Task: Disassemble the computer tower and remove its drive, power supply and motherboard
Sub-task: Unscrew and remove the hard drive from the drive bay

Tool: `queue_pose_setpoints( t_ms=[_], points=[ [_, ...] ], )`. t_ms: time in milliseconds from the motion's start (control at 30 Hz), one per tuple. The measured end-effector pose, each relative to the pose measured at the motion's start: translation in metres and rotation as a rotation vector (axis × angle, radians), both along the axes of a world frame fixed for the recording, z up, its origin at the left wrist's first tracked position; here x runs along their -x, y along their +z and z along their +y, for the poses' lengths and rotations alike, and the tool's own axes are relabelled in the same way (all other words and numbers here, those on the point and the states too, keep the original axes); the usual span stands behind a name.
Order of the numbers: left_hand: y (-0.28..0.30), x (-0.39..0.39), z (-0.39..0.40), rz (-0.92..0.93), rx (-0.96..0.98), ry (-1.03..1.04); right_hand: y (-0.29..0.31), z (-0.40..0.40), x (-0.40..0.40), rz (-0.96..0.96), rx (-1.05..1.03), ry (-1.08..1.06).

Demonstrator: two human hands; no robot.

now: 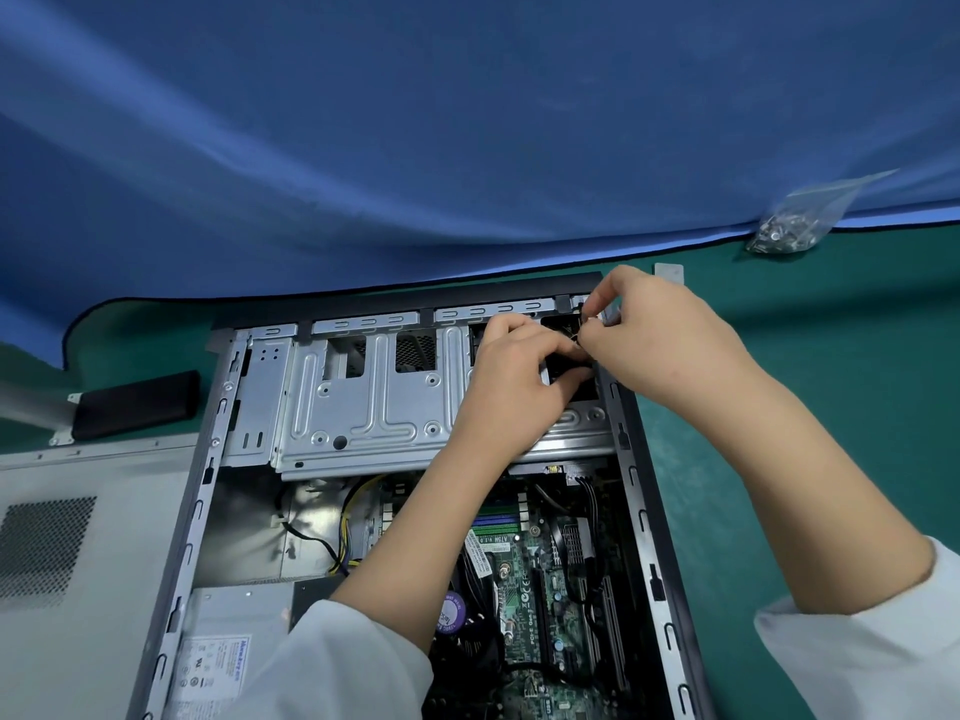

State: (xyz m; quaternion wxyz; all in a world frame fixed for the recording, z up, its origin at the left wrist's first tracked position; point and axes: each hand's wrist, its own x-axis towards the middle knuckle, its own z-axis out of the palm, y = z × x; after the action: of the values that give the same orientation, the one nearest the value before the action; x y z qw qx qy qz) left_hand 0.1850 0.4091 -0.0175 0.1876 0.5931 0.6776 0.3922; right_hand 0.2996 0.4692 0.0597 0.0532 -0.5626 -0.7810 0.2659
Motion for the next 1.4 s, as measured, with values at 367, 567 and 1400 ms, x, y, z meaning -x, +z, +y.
queue_pose_setpoints(
  t_ms=[367,567,1400],
  points=[
    [0.0007,0.0001,0.0003,0.006,0.023,-0.012,-0.003,0.0006,0.0018,0.007,0.03,-0.003],
    [0.0019,0.0007,-0.0004,0.025,0.011,-0.027,0.0009,0.0033,-0.0005,0.073,0.151,0.01],
    [-0.0026,0.0011,0.0015,0.016,0.01,-0.001,0.0011,0.0042,0.002,0.033,-0.04,0.064]
  ],
)
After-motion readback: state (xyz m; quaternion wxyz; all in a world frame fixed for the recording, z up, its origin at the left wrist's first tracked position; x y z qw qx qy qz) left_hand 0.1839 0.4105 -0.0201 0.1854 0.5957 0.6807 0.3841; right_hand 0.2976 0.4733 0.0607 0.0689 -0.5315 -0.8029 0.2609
